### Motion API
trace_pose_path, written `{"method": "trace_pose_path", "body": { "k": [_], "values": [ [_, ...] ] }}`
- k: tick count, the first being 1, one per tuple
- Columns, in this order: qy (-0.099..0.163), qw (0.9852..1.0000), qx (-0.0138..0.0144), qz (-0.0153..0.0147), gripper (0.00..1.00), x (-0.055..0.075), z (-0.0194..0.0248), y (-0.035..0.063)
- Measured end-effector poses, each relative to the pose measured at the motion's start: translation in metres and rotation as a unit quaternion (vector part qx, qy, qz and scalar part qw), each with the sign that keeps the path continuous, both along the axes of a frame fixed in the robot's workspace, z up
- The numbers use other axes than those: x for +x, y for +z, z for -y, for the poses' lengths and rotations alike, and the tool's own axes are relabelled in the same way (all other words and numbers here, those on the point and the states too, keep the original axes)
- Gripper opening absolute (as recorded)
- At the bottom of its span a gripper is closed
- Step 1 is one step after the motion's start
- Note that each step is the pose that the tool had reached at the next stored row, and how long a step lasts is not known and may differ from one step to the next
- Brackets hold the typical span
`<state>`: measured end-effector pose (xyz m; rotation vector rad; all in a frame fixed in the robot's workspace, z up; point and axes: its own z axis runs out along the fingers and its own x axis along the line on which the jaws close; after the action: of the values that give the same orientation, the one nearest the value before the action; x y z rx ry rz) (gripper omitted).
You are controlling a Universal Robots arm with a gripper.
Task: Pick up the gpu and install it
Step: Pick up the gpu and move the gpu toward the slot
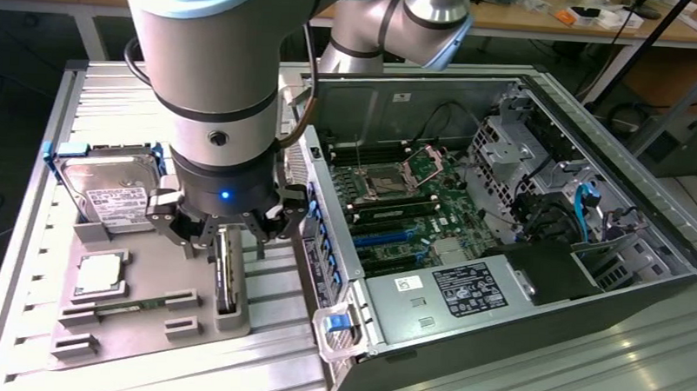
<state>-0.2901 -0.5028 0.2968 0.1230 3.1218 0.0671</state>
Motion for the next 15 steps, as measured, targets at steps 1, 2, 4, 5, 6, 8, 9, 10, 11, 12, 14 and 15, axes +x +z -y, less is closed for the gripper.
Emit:
{"method": "trace_pose_path", "body": {
  "k": [1,2,4,5,6,8,9,10,11,12,14,15],
  "values": [
    [0.0,1.0,0.0,0.0,0.54,0.0,-0.0004,-0.0004],
    [0.0,1.0,0.0,0.0,0.54,0.0,-0.0007,-0.0009],
    [0.0,1.0,0.0,0.0,0.54,0.0,-0.0014,-0.0019],
    [0.0,1.0,0.0,0.0,0.54,0.0,-0.0016,-0.0022],
    [0.0,1.0,0.0,0.0,0.54,0.0,-0.0019,-0.0027],
    [0.0,1.0,-0.0001,-0.0001,0.54,0.0,-0.0023,-0.0036],
    [0.0,1.0,-0.0001,-0.0001,0.54,0.0,-0.0027,-0.0049],
    [0.0,1.0,0.0,0.0,0.54,0.0,-0.0031,-0.0063],
    [0.0,1.0,-0.0001,-0.0001,0.54,0.0,-0.0033,-0.0071],
    [0.0,1.0,0.0,0.0,0.54,0.0,-0.0035,-0.0082],
    [0.0,1.0,-0.0001,-0.0001,0.54,-0.001,-0.0038,-0.0098],
    [0.0,1.0,-0.0001,-0.0001,0.54,-0.001,-0.004,-0.0114]
  ]
}}
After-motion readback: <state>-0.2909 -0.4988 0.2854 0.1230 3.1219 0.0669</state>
